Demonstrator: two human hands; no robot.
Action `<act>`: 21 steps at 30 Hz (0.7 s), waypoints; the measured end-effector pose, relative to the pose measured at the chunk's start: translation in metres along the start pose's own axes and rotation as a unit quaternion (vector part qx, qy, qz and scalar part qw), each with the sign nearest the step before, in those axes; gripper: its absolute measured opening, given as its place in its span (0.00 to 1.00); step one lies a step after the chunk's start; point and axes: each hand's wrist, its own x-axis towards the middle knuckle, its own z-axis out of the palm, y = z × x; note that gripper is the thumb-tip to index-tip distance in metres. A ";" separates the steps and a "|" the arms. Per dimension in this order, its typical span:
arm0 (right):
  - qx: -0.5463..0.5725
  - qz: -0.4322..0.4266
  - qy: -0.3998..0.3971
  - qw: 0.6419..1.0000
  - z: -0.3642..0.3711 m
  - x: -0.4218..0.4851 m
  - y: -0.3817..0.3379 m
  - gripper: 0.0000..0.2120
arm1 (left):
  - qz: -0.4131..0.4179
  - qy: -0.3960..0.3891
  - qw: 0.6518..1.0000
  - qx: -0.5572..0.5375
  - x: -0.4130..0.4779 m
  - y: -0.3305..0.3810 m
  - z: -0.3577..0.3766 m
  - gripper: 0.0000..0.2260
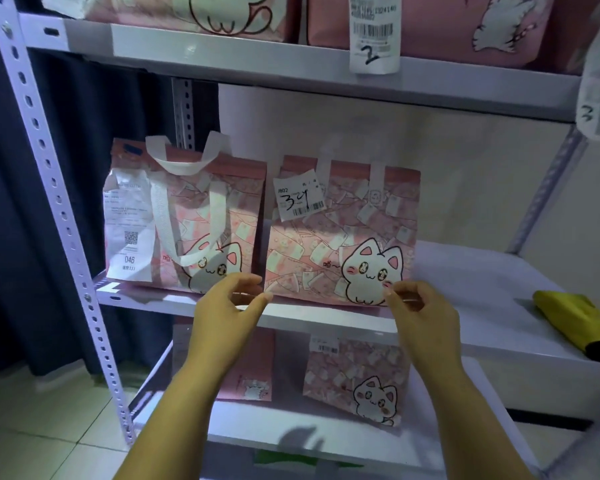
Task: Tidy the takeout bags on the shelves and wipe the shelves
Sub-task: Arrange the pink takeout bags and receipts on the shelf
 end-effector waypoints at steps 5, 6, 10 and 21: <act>-0.015 -0.007 0.061 0.998 -0.006 0.025 0.018 0.16 | 0.028 0.030 0.997 0.059 0.007 0.002 0.026 0.16; -0.021 -0.009 0.063 0.998 -0.007 0.030 0.021 0.19 | 0.036 0.032 0.996 0.075 0.010 0.003 0.031 0.18; -0.037 0.012 0.014 0.999 -0.006 0.048 0.029 0.27 | 0.050 0.015 0.990 0.131 0.020 0.007 0.050 0.22; -0.010 0.046 -0.048 0.998 -0.008 0.069 0.060 0.10 | -0.025 0.027 0.991 0.131 0.034 0.000 0.081 0.12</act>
